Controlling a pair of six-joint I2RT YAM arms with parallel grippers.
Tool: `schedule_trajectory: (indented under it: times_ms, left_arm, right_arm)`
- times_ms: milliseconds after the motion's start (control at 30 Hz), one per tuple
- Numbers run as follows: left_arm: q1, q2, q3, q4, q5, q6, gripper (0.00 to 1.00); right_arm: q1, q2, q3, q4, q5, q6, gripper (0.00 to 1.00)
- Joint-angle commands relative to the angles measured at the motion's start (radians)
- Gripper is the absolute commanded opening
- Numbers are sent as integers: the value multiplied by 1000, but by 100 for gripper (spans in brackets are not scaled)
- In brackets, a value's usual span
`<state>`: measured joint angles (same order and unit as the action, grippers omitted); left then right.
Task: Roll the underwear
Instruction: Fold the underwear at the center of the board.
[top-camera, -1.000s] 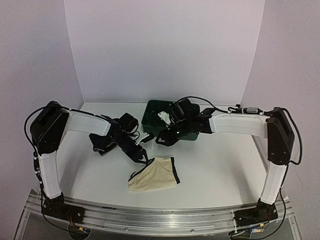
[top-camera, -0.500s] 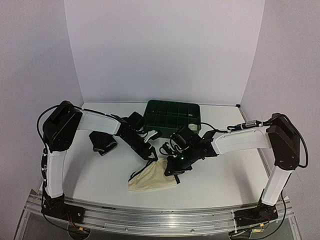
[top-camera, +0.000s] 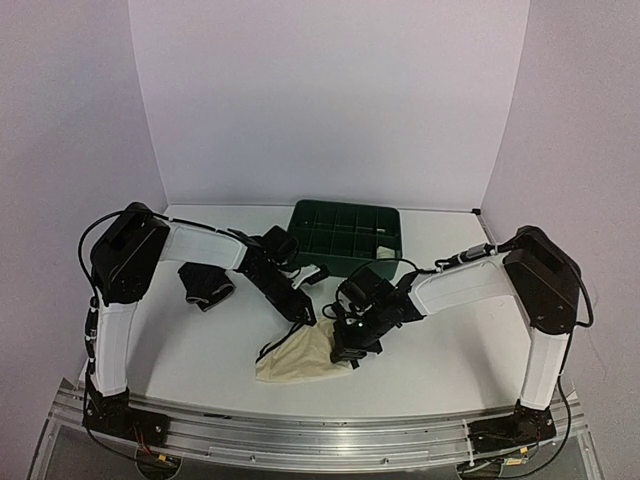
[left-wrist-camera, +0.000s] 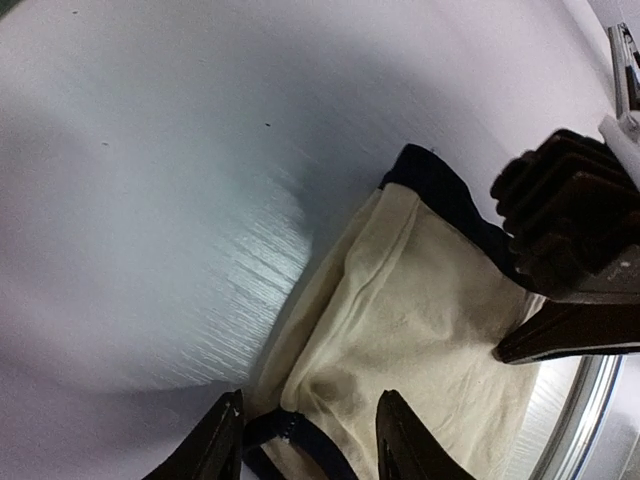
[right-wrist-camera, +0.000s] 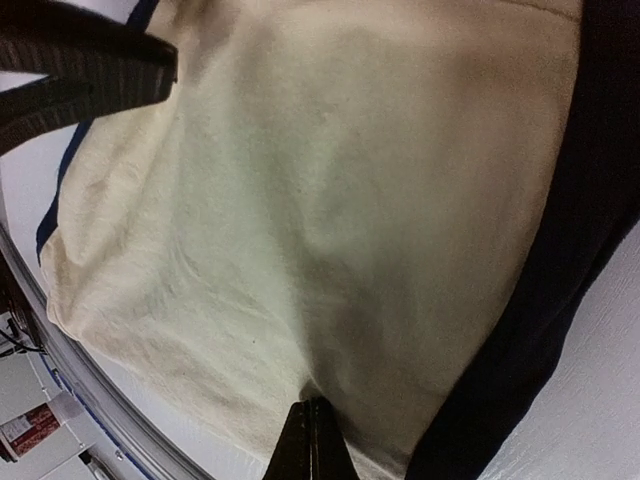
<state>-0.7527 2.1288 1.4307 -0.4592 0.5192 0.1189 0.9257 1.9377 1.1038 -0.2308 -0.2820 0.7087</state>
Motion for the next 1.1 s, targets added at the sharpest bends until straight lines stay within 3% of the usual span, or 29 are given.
schedule_trajectory:
  times_ms: [0,167,300,467,700,867,1067]
  left_arm:
    - [-48,59,-51,-147,-51,13,42]
    - [-41,63,-55,-169,-99,24,25]
    - [-24,53,-2,-166,-129,24,1]
    - [-22,0,62,-145,-128,70,0]
    - [-62,-126,-39,-59,-113,209,0]
    - [-150,-225,-147,48,-220,370,0]
    - [-235,-234,-216,168,-372,501,0]
  right_arm:
    - [0,19,-9,-3,24,50,0]
    - [0,-1,-32,-4,47,71,0]
    - [0,4,-44,-2,48,83,0]
    - [0,10,-48,1,55,98,0]
    - [-22,38,-37,28,51,159,0]
    - [-54,39,-14,39,46,228,0]
    - [-62,44,32,38,24,242,0]
